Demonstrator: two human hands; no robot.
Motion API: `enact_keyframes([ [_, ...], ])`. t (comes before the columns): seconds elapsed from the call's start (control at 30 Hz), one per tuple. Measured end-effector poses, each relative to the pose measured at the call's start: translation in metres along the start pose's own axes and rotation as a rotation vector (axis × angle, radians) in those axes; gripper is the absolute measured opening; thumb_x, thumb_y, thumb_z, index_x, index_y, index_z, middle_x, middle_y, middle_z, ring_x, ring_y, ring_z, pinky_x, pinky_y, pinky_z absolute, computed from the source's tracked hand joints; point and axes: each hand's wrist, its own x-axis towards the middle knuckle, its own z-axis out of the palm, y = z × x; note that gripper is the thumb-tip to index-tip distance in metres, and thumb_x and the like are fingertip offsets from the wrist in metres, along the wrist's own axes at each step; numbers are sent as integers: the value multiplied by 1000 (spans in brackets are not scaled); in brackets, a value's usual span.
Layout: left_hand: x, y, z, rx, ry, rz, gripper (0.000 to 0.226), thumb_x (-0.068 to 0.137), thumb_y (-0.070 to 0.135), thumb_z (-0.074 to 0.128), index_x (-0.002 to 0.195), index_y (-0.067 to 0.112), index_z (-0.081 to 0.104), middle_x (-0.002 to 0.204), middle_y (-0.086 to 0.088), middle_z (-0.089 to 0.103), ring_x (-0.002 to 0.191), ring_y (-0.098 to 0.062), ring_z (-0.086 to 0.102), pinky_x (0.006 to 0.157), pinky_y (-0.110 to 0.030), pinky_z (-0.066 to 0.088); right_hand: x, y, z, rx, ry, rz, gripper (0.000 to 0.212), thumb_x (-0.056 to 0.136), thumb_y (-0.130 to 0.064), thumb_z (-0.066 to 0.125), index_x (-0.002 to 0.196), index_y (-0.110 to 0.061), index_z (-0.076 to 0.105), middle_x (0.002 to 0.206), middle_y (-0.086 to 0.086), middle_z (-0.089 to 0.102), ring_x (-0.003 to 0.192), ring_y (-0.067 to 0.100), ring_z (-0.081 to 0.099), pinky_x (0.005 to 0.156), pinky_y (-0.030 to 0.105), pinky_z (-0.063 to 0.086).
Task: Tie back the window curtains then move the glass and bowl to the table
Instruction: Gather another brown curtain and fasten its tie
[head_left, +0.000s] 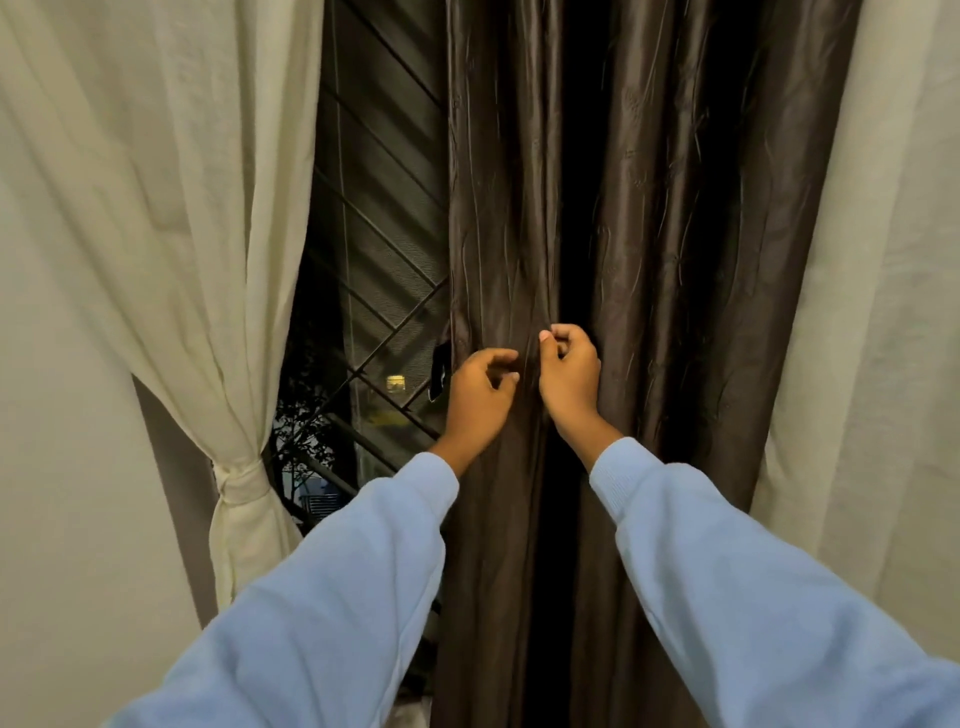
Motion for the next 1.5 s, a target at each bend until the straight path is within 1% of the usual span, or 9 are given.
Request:
enact_keyframes([
  [0.33,6,-8,4,-59,281,-109,26,86,26,68,110,17,62,113,-2,58,99,-11,56,89,-32,50,-11,6,-8,31,35,-133,21,87,-6,70,104,-14,60,86,-13,62,74,-11,61,65,7,49],
  [0.5,9,32,10,-159,261,19,38,77,46,73,101,17,70,92,2,71,85,-6,67,73,-24,55,-16,12,-3,55,-13,-177,14,80,1,72,86,-11,66,80,1,67,70,2,60,65,12,45],
  [0.8,10,39,16,230,350,38,15,87,18,62,78,7,68,65,-1,64,59,-15,58,55,-30,47,-31,22,-10,73,-92,-281,16,87,-6,67,101,-14,72,97,-1,66,84,8,64,73,19,52],
  [0.93,9,33,19,269,348,-14,18,87,19,64,100,9,70,83,0,70,74,-12,64,63,-21,43,-22,23,-13,-44,123,-278,44,82,-25,75,122,-21,57,119,-5,52,104,10,52,86,21,47],
  [1.03,10,28,21,273,353,-38,24,85,20,66,107,11,70,96,-2,72,87,-15,66,73,-24,50,-6,14,-8,-60,34,-166,61,80,-32,78,133,-22,50,124,-6,53,103,7,53,83,18,47],
  [1.13,11,30,19,268,356,-7,21,84,14,68,103,7,70,92,-6,72,84,-17,67,74,-22,49,9,8,-11,-43,-14,-113,29,83,-21,74,111,-18,67,92,-10,65,78,1,60,67,24,51],
  [1.23,10,28,11,261,369,3,16,83,7,67,99,6,70,90,-7,70,82,-18,65,76,-24,51,19,12,-24,78,179,12,9,80,-15,71,88,-14,73,69,-5,68,62,9,63,61,29,51],
  [1.37,10,24,9,258,338,5,9,81,5,66,89,7,68,83,-5,67,76,-16,62,73,-19,46,7,13,-33,130,366,15,11,78,-14,71,88,-16,71,80,0,71,71,15,66,66,27,52],
  [1.5,6,35,20,220,270,64,5,79,3,67,84,5,68,79,-6,67,70,-11,57,65,-4,36,-23,15,-14,36,175,-252,18,81,-4,71,98,-10,75,96,-3,69,83,8,64,74,9,46],
])
